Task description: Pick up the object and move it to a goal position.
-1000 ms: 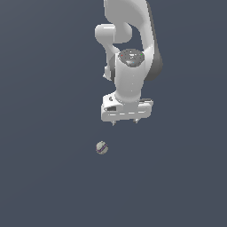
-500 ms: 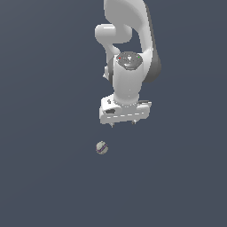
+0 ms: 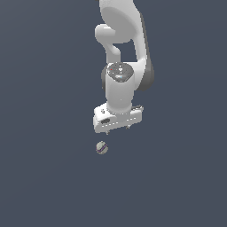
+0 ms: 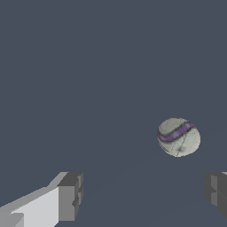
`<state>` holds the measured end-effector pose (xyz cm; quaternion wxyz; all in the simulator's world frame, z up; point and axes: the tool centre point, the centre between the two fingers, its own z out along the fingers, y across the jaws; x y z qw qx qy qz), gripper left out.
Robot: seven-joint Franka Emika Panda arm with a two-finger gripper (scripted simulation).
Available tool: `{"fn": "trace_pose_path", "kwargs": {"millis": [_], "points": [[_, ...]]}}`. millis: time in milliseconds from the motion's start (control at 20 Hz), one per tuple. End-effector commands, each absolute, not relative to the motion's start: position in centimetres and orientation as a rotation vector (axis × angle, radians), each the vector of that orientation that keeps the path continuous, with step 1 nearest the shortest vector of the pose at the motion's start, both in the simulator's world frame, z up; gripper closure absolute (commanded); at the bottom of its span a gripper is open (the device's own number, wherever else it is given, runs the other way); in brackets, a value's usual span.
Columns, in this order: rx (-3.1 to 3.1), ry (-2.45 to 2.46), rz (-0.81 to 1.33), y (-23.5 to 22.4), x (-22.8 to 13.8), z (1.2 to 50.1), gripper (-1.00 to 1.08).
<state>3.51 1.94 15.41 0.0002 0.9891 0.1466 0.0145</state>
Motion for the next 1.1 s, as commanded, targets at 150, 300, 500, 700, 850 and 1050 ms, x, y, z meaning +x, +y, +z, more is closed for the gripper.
{"fn": "trace_pose_path", "kwargs": {"millis": [150,300,500,700,850,1050], "points": [[3.072,0.640,0.031,-0.2,4.7,13.6,-0.92],[3.049,0.738,0.024,-1.4,5.4,12.6,-0.92],[3.017,0.862,0.015,-3.0,6.1,11.3,-0.92],[2.988,0.960,0.008,-4.3,6.6,10.2,-0.92],[2.971,1.016,0.005,-5.0,6.8,9.6,-0.92],[2.954,1.067,0.002,-5.8,7.1,9.0,-0.92]]}}
